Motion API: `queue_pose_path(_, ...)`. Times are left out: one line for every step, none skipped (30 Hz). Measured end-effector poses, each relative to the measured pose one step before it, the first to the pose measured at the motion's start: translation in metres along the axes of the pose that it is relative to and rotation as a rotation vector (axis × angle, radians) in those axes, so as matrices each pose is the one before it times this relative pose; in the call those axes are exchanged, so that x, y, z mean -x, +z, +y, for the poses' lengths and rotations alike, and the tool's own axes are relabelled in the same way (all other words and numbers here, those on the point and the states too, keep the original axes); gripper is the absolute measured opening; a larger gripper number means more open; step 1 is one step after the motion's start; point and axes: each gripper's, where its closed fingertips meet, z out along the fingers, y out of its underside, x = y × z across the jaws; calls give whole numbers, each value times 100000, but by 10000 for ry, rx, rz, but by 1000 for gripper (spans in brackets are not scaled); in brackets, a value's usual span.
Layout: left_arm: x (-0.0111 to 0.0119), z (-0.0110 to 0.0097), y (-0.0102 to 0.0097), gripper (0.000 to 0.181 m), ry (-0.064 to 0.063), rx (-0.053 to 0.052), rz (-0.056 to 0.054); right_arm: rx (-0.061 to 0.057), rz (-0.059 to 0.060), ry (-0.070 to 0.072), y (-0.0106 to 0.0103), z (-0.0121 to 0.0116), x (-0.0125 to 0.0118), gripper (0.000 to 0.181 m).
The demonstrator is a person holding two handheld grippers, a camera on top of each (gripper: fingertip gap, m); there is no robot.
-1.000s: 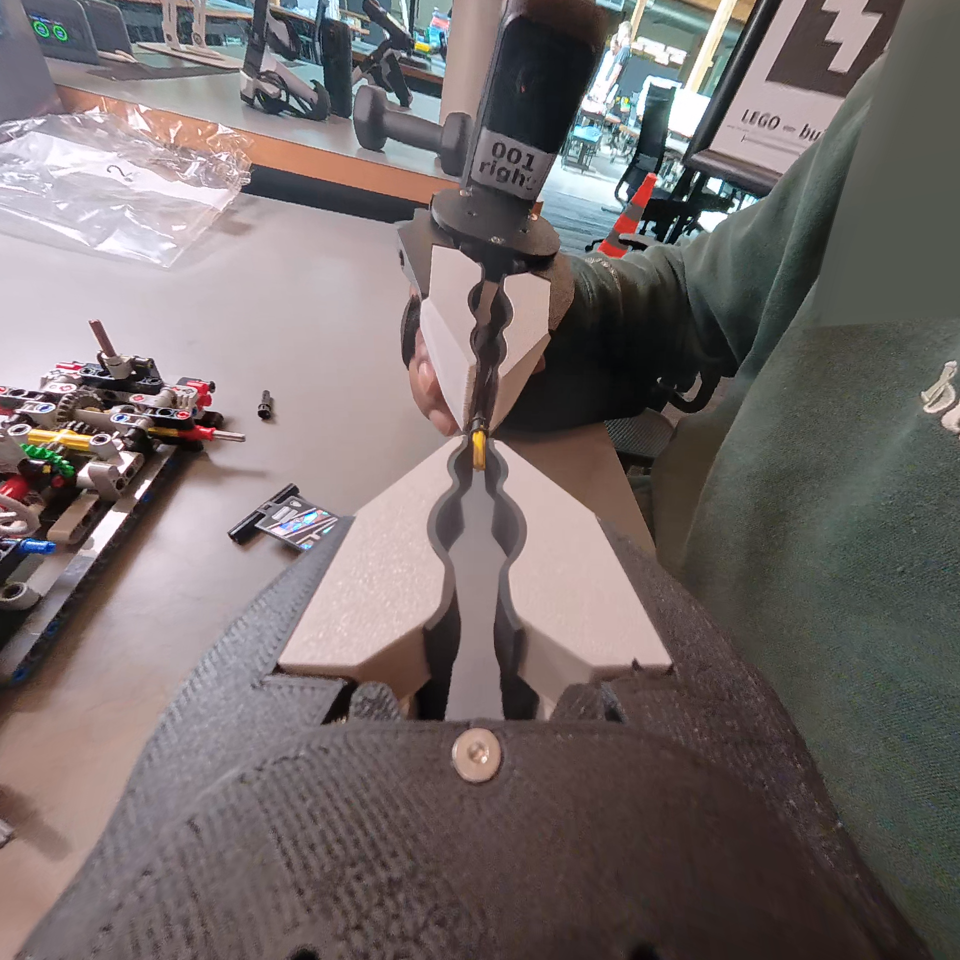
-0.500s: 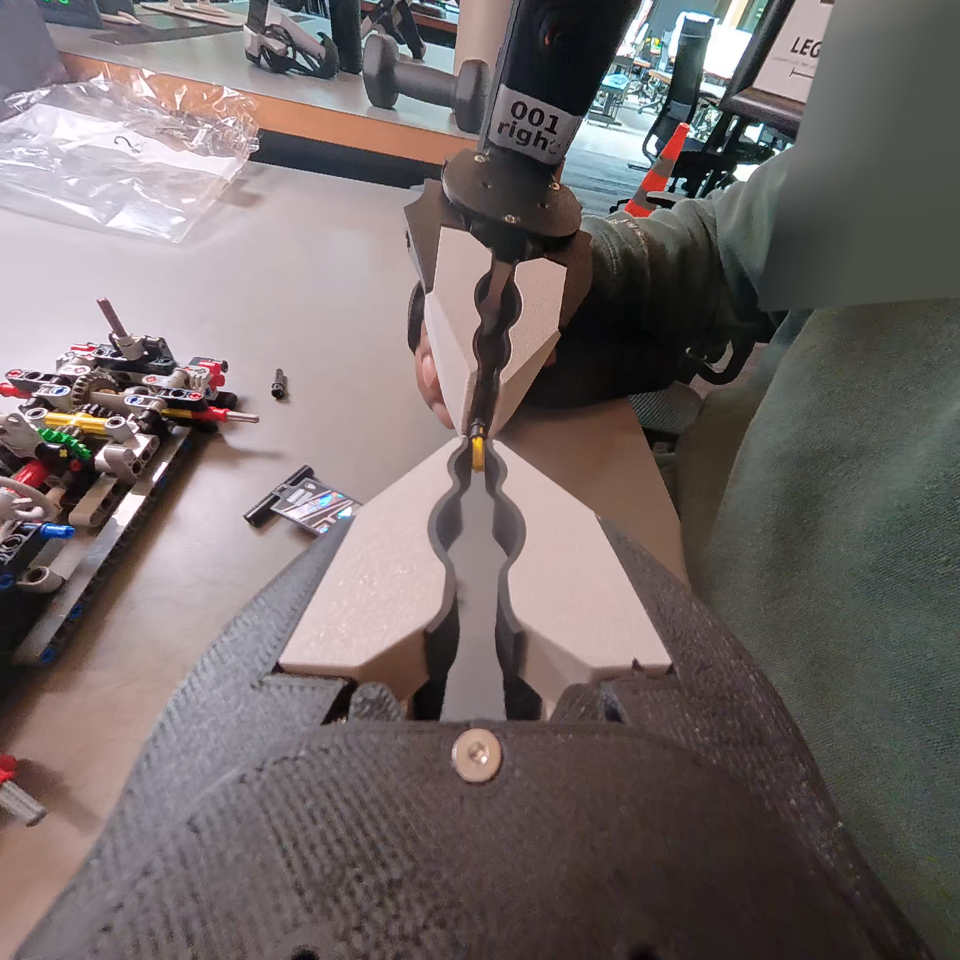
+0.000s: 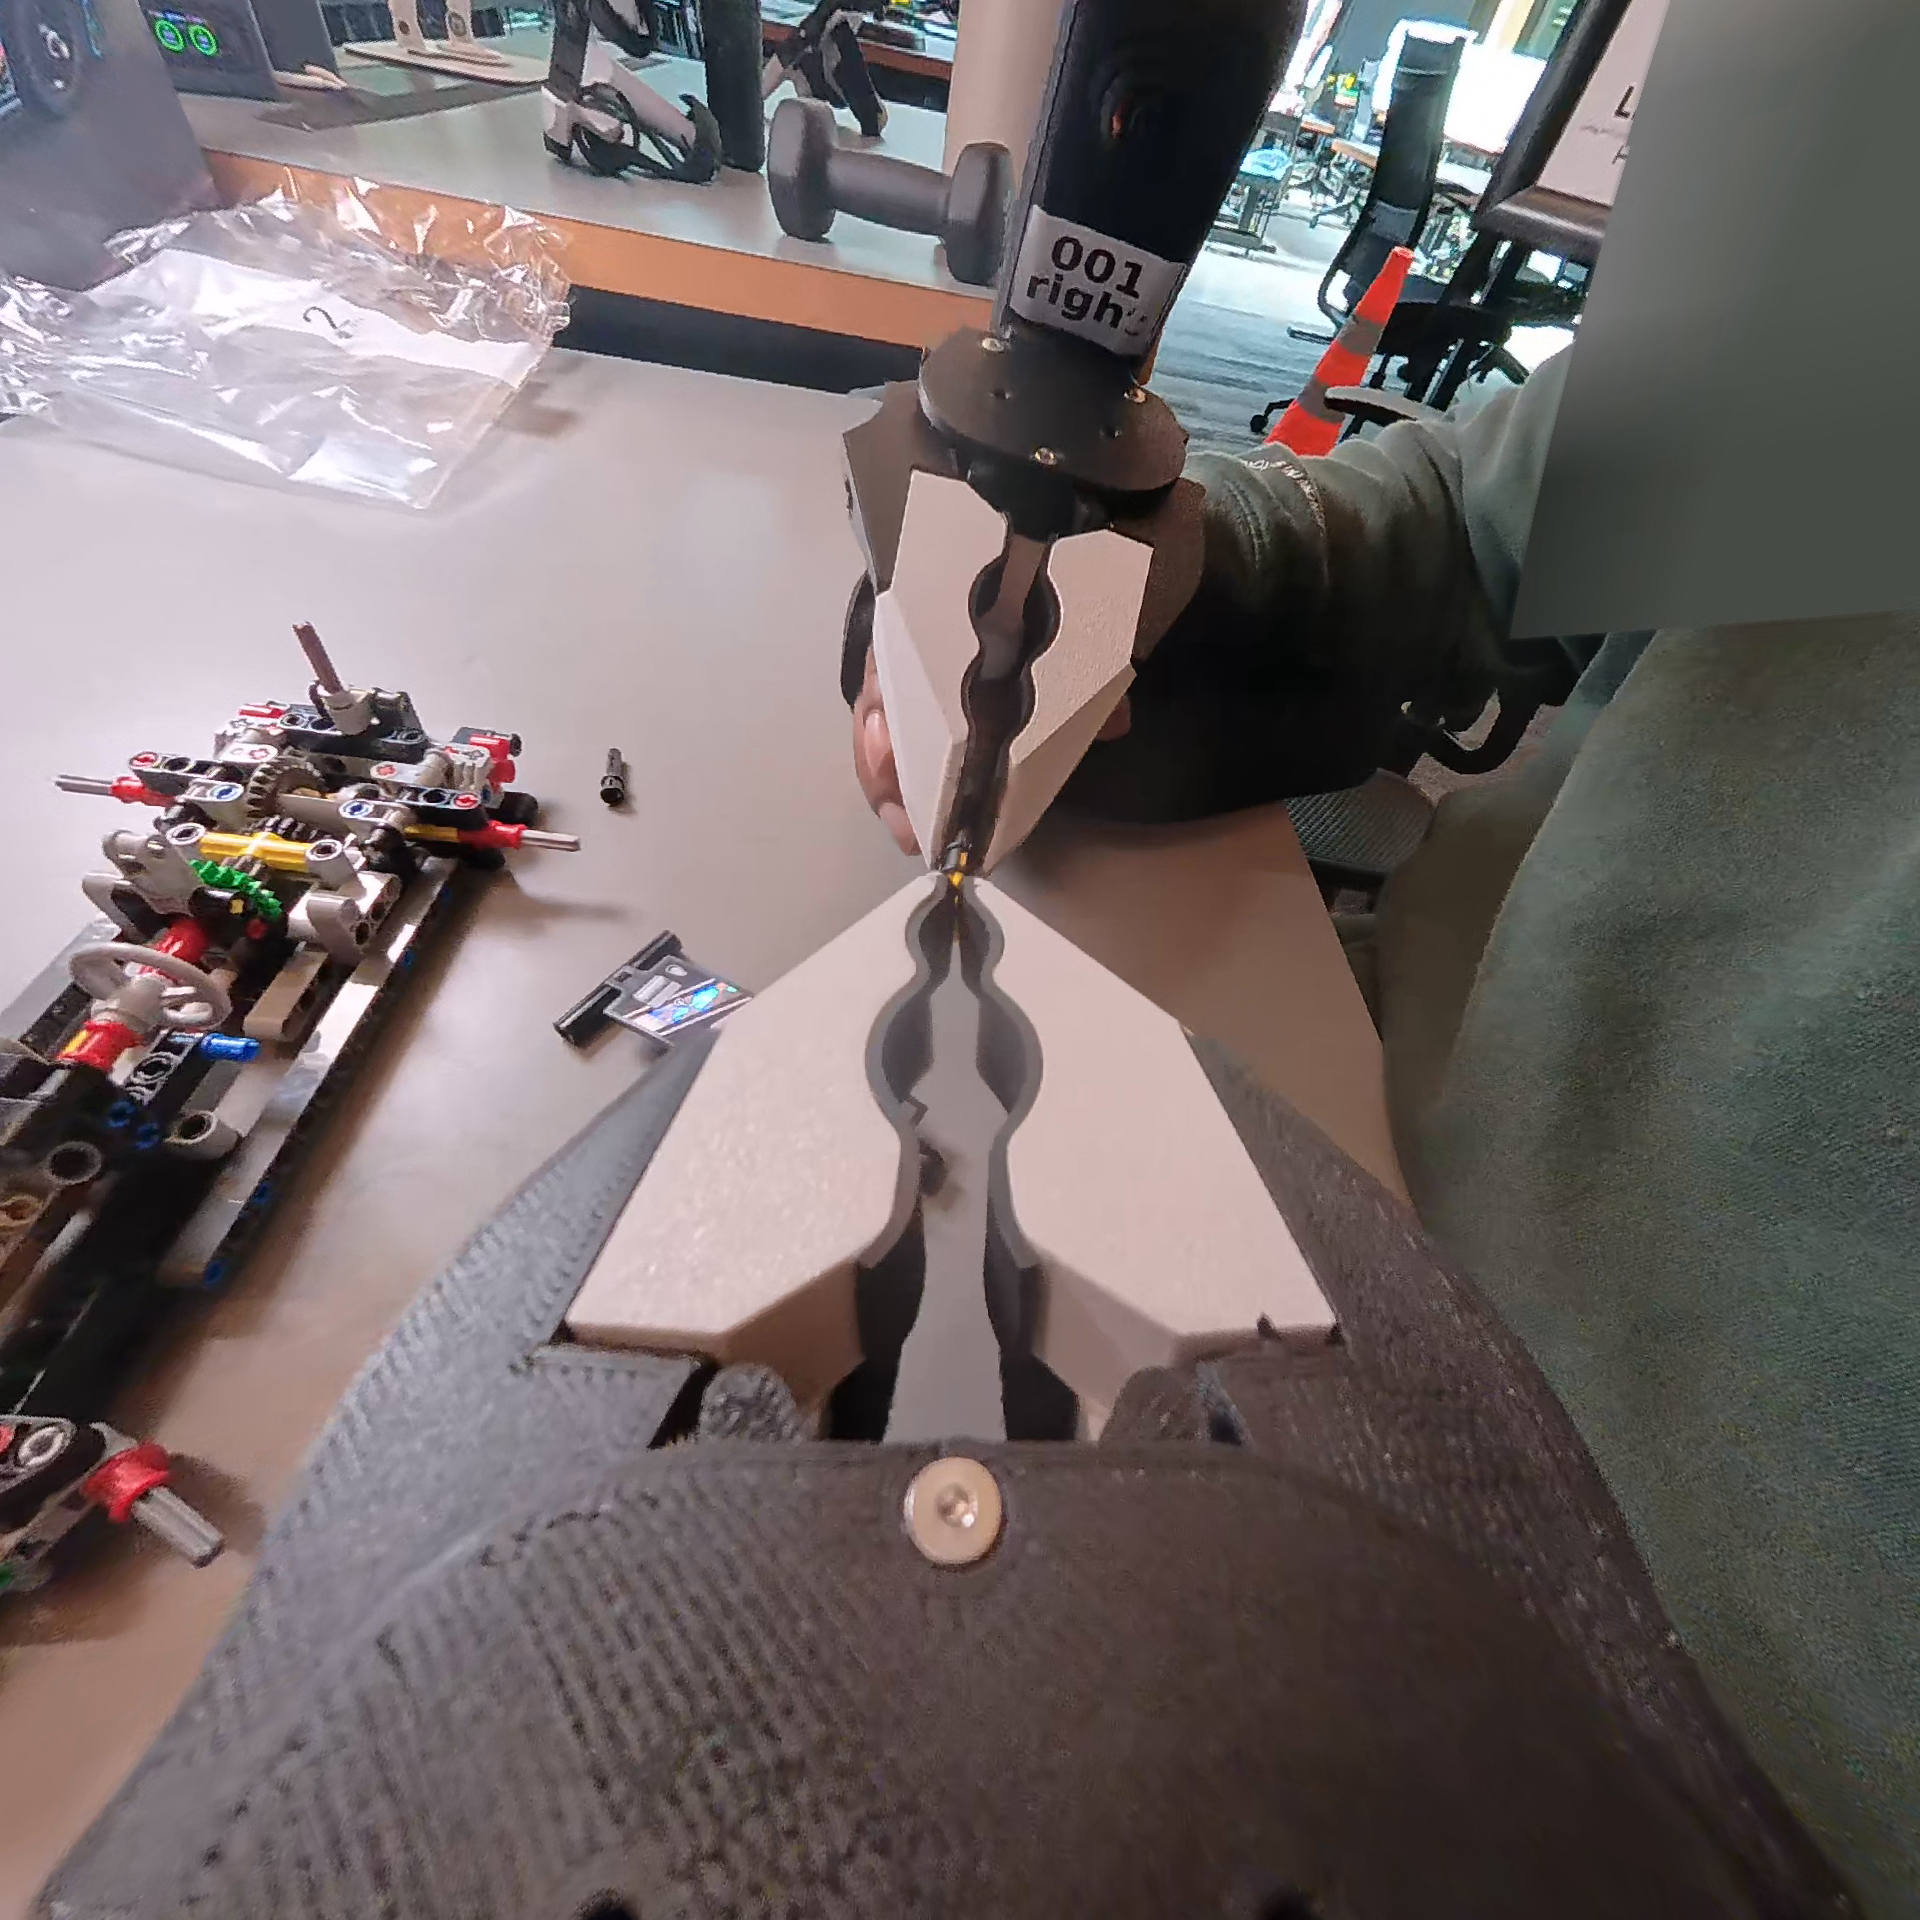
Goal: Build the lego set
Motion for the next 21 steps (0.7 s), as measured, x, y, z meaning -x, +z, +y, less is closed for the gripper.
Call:
queue_pose_path(89,-1,-3,0,-16,-13,-36,0,56,-19,13,15,-72,1)
queue_pose_path(10,59,38,0,-17,19,4,30,19,-50,-1,61,-10,1)
queue_pose_path(11,86,47,0,-24,18,3,40,-14,-12,-7,80,19,1)
queue_pose_path(52,25,44,0,-26,-17,-26,35,1,34,-25,88,-36,1)
queue_pose_path(121,-4,3,0,-11,-32,-56,13,15,50,-27,45,-72,1)
queue_pose_path(223,9,-74,0,15,-10,-100,61,53,48,-27,83,-140,1)
queue_pose_path(375,80,-198,0,40,47,-140,170,58,22,-43,258,-165,1)
queue_pose_path(470,283,-287,4,14,173,-142,237,-5,1,-44,426,-59,1)
queue_pose_path(574,605,-320,9,-24,385,-141,298,22,-9,-22,544,-65,0)
queue_pose_path(655,859,-307,12,-6,533,-189,287,99,-74,-14,512,-130,1)
queue_pose_path(520,1052,-234,14,35,599,-147,264,-14,-108,57,445,76,1)
queue_pose_path(243,1159,-107,14,33,639,-15,276,-113,-63,120,425,241,1)
queue_pose_path(89,1122,22,15,16,606,28,250,-128,-68,201,333,306,1)
queue_pose_path(-24,935,144,16,42,495,28,238,-198,-126,230,278,475,1)
queue_pose_path(-164,680,249,16,113,376,52,258,-110,-211,269,270,392,1)
queue_pose_path(-161,312,305,16,176,209,-20,311,-55,-240,288,319,319,1)
queue_pose_path(-205,76,344,16,199,109,-28,346,-23,-235,304,326,270,1)
queue_pose_path(-340,10,376,15,182,91,57,347,42,-236,314,298,179,1)
queue_pose_path(-294,-4,366,15,155,97,40,269,22,-203,283,153,197,1)
queue_pose_path(-125,-37,301,16,169,83,-55,160,59,-167,204,-38,106,1)
queue_pose_path(-55,-94,161,16,167,35,-74,109,82,-88,159,-72,12,1)
